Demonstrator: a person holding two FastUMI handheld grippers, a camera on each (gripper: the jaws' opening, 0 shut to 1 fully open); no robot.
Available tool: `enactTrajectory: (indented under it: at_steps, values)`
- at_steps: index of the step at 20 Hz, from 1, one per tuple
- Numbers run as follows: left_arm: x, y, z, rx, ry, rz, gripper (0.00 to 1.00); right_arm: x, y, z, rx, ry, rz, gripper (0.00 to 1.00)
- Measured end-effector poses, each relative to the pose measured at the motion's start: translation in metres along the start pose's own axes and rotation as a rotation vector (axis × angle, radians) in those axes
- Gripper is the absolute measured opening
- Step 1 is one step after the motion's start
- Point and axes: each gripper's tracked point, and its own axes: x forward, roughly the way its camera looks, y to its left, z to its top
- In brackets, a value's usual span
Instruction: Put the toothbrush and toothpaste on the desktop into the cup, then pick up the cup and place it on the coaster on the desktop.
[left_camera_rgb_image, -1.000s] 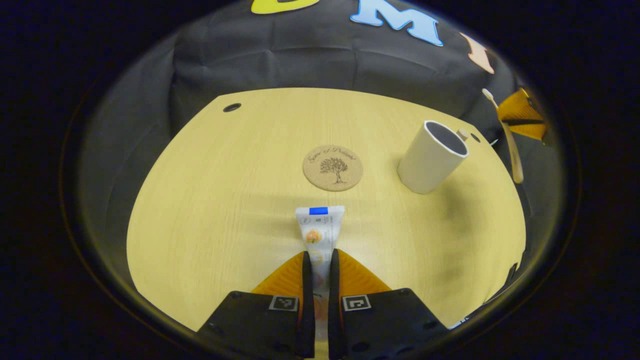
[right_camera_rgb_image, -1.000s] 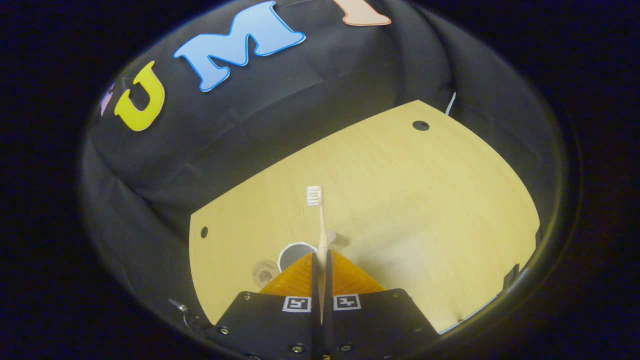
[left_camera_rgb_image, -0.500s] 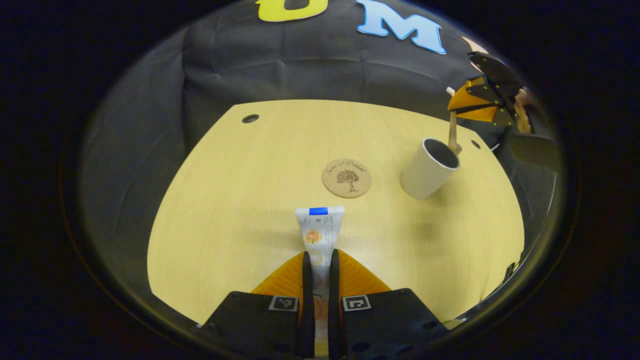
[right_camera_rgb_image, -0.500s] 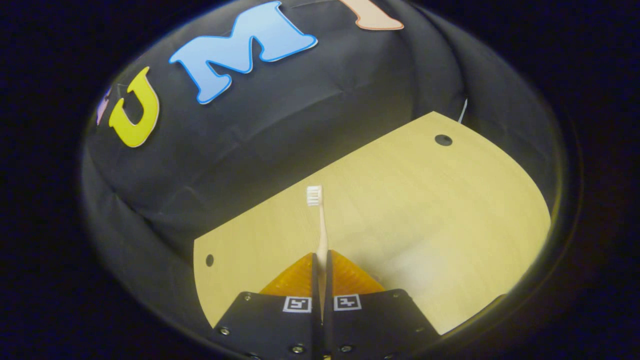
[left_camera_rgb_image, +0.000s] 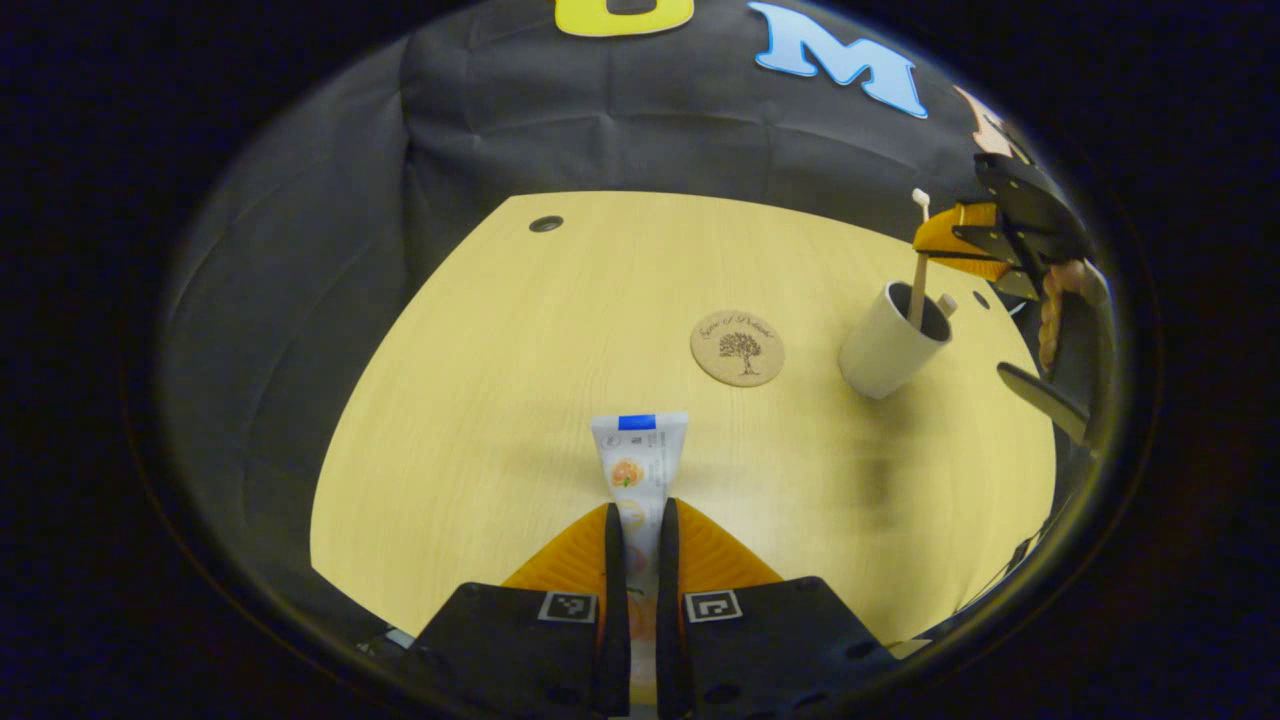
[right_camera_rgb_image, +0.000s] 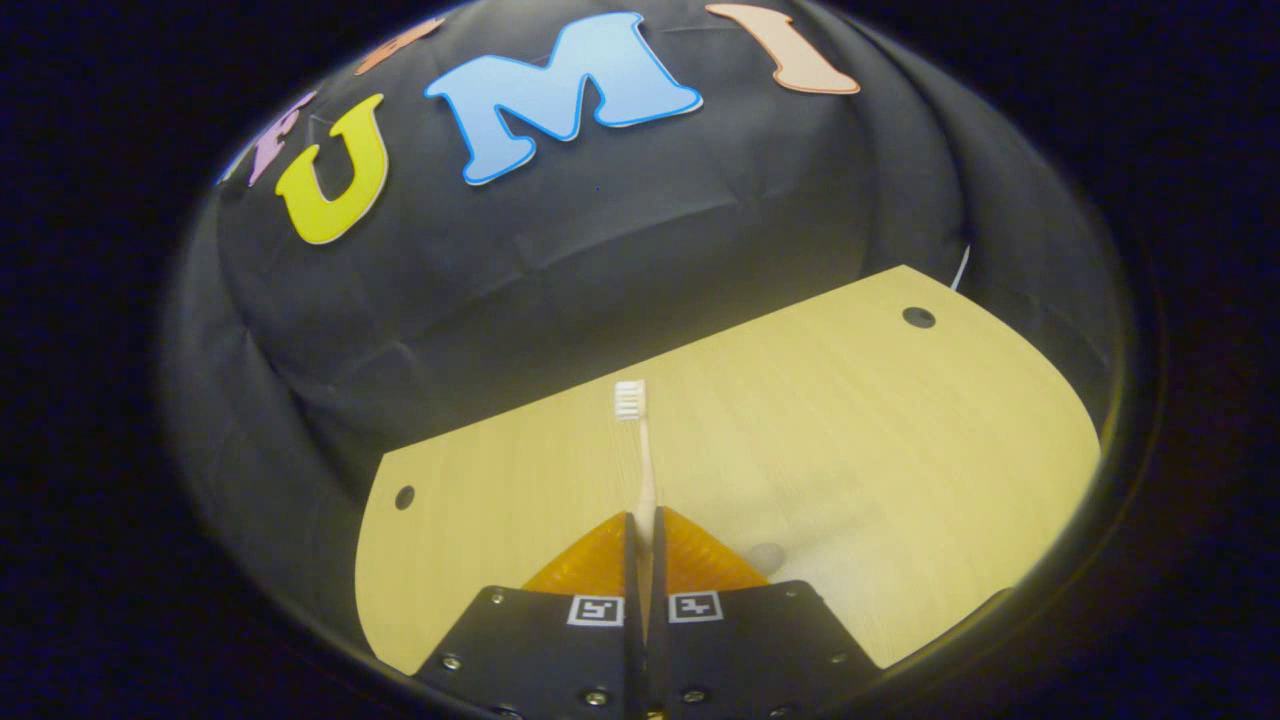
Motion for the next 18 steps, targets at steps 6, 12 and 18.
enactTrajectory:
  at_steps: [6, 12, 18]
  values:
    - [0.004, -0.029, 0.019, 0.017, -0.015, 0.001, 0.18, -0.010, -0.004, -0.015, -0.050, 0.017, -0.005, 0.11]
    - [0.008, -0.050, 0.030, 0.016, -0.038, -0.016, 0.18, -0.031, -0.010, -0.021, -0.072, 0.036, 0.017, 0.48]
    - [-0.005, -0.057, 0.038, 0.028, -0.080, -0.026, 0.18, -0.058, -0.042, -0.020, -0.113, 0.031, -0.006, 0.48]
